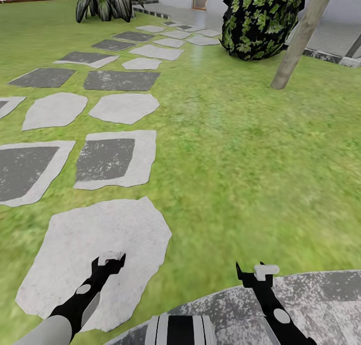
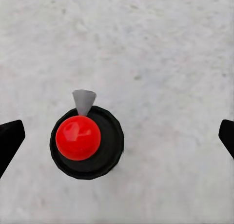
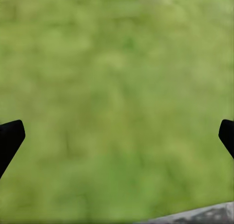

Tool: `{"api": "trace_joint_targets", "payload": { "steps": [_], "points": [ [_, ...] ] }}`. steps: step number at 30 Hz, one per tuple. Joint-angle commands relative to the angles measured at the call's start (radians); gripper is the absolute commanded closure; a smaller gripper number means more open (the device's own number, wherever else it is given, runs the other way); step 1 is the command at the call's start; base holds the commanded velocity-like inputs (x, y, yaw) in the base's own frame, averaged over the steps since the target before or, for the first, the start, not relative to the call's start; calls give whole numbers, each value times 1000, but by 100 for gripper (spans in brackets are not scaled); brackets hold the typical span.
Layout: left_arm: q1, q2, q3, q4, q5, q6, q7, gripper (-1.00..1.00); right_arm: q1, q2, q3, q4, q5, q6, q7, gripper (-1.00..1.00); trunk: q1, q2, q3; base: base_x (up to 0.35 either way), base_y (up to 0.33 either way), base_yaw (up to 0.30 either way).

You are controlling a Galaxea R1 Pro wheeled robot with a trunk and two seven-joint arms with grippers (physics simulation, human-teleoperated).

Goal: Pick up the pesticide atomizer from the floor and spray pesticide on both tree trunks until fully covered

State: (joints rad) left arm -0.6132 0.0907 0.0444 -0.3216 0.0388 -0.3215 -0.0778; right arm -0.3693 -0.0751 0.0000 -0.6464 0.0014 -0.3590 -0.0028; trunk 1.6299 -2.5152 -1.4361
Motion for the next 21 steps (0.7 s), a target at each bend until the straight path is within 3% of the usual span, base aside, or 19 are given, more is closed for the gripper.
{"api": "trace_joint_targets", "payload": {
  "steps": [1,21],
  "points": [
    [0,0,5,1,4,-2,-8,-100,0,0,0,1,0,-3,0,-100,0,0,-1,0,0,0],
    [1,-2,3,1,4,-4,-8,-100,0,0,0,2,0,-3,0,-100,0,0,-1,-40,38,0]
  ]
}}
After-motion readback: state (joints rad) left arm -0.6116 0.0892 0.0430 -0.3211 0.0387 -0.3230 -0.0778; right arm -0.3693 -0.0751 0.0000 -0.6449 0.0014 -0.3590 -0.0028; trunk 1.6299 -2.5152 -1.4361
